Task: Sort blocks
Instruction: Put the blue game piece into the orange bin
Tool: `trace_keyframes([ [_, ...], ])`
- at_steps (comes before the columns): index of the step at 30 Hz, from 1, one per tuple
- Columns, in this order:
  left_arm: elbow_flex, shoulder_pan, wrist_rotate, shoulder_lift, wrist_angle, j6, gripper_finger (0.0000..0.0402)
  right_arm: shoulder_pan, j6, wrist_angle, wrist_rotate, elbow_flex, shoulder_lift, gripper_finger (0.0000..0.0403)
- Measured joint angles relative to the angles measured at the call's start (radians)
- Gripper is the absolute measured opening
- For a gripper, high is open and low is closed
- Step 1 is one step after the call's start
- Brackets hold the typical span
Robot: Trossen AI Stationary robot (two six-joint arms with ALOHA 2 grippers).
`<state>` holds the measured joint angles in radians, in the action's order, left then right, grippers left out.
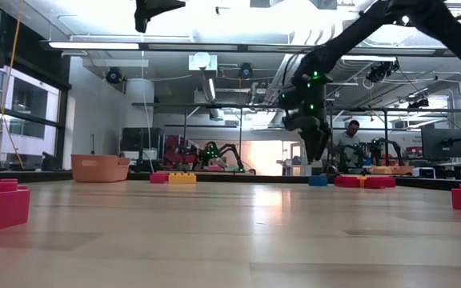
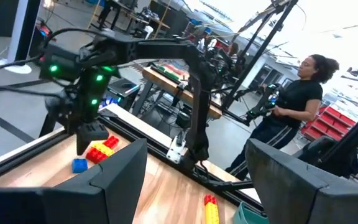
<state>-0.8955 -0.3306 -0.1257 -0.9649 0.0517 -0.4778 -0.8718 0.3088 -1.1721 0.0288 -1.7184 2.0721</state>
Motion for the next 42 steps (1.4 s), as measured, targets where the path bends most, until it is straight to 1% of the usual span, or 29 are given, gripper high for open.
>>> trace_keyframes([
  [5,0.0,0.0,0.003,0.0,-0.001,0.0,0.0258,0.04,-0.142,-0.048,-0.007,0.013,-0.004,0.0199],
  [7,0.0,0.0,0.003,0.0,-0.001,0.0,0.0258,0.066,-0.186,-0.007,-0.043,0.061,-0.014,0.0199],
  [10,0.0,0.0,0.003,0.0,-0.002,0.0,0.0258,0.101,-0.22,0.077,-0.107,0.176,-0.032,0.0199],
  [13,0.0,0.006,0.005,0.0,-0.002,0.0,0.0258,0.112,-0.255,0.157,-0.105,0.279,-0.065,0.0199],
  [17,0.0,0.006,0.004,0.0,-0.002,0.008,0.0258,0.107,-0.29,0.287,-0.131,0.364,-0.105,0.0199],
  [26,0.0,0.006,0.006,0.0,-0.002,0.008,0.0258,0.114,-0.321,0.386,-0.147,0.373,-0.116,0.0198],
  [30,0.0,0.006,0.006,0.0,-0.002,0.007,0.0258,0.107,-0.357,0.372,-0.148,0.373,-0.103,0.0189],
  [36,0.0,0.006,0.006,0.0,-0.002,0.007,0.0258,0.098,-0.391,0.338,-0.094,0.368,-0.062,0.0158],
  [39,0.0,0.006,0.006,0.0,-0.002,0.007,0.0258,0.099,-0.379,0.343,-0.092,0.369,-0.056,0.0139],
  [42,0.0,0.006,0.006,0.0,-0.002,0.007,0.0258,0.099,-0.355,0.34,-0.092,0.369,-0.055,0.0111],
])
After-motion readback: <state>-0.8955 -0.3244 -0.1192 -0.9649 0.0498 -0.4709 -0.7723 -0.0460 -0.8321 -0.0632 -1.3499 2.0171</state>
